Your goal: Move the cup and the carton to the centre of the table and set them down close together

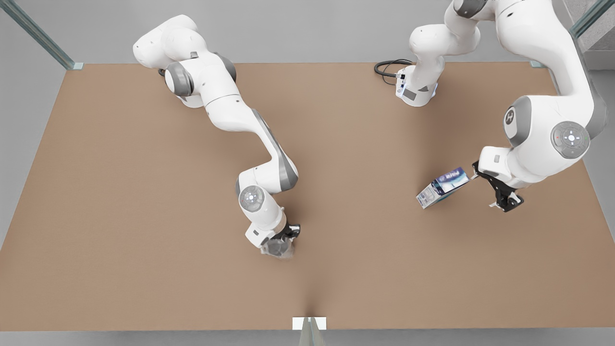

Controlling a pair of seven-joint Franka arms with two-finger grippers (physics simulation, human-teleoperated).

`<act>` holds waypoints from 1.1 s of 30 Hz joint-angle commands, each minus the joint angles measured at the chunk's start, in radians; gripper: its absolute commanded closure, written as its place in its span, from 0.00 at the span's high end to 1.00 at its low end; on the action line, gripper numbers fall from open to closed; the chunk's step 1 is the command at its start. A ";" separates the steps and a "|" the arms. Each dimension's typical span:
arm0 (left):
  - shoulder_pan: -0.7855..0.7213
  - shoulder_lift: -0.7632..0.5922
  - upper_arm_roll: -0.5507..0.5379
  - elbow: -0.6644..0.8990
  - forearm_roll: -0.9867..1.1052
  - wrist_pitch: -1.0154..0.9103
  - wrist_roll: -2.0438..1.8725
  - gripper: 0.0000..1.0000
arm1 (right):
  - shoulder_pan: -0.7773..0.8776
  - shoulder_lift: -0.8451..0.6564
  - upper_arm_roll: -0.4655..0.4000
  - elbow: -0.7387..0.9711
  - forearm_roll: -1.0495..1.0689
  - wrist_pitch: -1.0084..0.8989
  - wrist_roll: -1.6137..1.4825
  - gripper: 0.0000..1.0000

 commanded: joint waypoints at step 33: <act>0.070 -0.267 -0.018 -0.650 0.033 0.364 -0.006 1.00 | -0.644 -0.846 0.417 -0.492 -0.765 -0.584 -0.239 1.00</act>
